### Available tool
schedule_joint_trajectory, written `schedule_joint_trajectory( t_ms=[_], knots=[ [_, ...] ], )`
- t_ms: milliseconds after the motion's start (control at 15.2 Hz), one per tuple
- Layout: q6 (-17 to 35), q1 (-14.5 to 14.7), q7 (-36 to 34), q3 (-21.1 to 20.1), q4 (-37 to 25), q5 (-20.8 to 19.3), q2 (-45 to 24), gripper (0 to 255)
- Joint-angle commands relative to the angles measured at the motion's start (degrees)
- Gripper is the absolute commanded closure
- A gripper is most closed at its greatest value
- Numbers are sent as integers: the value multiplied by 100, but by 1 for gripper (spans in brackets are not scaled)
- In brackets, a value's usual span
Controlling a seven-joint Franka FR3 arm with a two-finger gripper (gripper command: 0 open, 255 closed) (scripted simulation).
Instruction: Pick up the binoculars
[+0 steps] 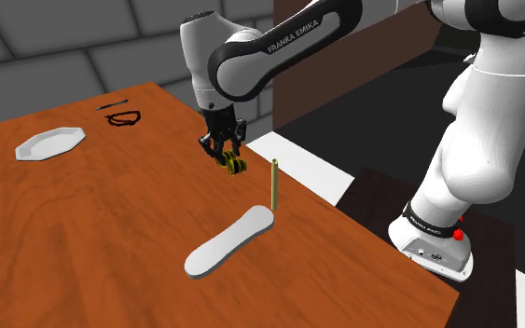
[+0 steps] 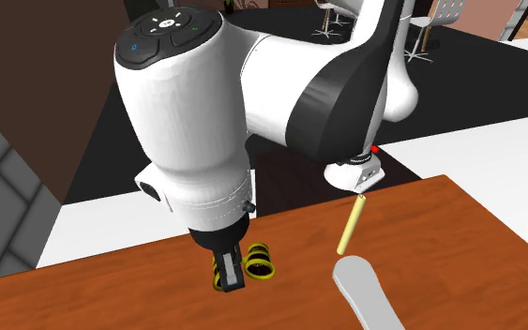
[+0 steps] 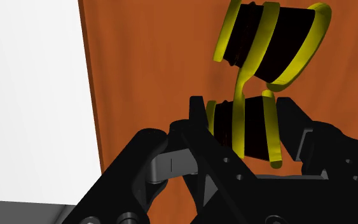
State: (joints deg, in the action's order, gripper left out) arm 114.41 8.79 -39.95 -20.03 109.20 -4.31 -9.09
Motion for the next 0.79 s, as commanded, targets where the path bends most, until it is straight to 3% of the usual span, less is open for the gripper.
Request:
schedule_joint_trajectory(
  t_ms=[0, 726],
  knots=[
    [-160, 0, 13, -6, -119, 21, 43, 255],
    [-823, -9, 72, -17, -624, 97, 214, 255]
  ],
)
